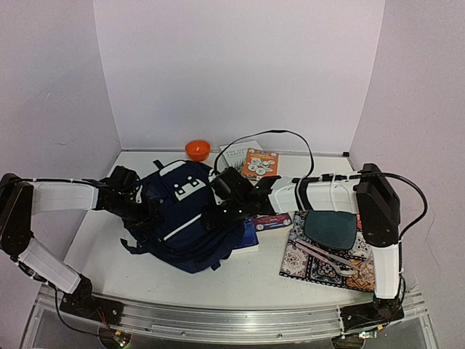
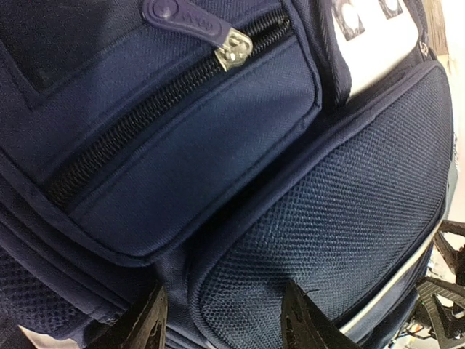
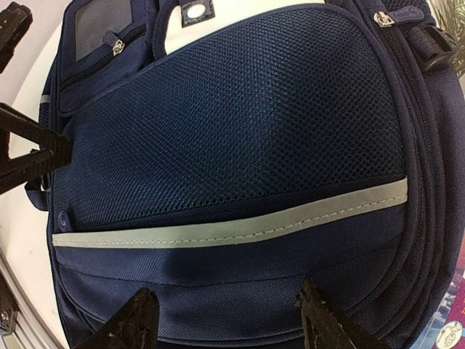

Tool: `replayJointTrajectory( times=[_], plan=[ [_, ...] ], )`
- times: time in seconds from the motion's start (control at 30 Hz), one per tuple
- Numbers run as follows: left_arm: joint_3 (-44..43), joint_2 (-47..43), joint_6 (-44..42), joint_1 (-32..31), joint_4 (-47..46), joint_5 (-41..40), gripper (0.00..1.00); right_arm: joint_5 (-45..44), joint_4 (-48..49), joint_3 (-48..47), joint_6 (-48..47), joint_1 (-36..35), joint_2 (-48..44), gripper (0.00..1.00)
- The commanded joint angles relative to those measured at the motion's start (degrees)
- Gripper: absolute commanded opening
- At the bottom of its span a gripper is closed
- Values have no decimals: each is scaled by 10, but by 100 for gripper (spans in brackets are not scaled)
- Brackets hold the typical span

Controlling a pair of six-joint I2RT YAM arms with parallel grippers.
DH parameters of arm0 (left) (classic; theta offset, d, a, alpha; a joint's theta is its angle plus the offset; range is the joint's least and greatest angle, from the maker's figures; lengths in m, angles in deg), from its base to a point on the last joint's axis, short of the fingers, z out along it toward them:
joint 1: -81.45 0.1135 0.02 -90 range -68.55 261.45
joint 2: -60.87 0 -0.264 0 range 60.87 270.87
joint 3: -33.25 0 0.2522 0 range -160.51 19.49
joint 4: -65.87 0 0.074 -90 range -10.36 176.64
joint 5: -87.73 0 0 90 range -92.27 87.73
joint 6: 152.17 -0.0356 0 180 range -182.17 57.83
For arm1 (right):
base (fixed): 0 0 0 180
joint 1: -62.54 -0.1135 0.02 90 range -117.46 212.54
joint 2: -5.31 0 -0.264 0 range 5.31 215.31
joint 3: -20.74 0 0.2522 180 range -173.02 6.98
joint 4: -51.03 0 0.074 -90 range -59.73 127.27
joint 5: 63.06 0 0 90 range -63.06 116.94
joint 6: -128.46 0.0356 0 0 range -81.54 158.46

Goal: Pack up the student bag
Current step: Adjust the second largest pocket of the student bag.

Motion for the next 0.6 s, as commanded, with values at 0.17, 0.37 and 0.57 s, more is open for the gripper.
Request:
replayJointTrajectory(
  times=[0.17, 0.37, 0.57],
  plan=[
    [-26, 9, -17, 5, 23, 20, 43, -8, -31, -10, 13, 0, 10, 68],
    [-6, 12, -2, 4, 0, 73, 24, -1, -31, -31, 18, -1, 20, 67],
    [7, -15, 24, 4, -16, 102, 3, -4, -31, -47, 17, -5, 13, 68]
  ],
)
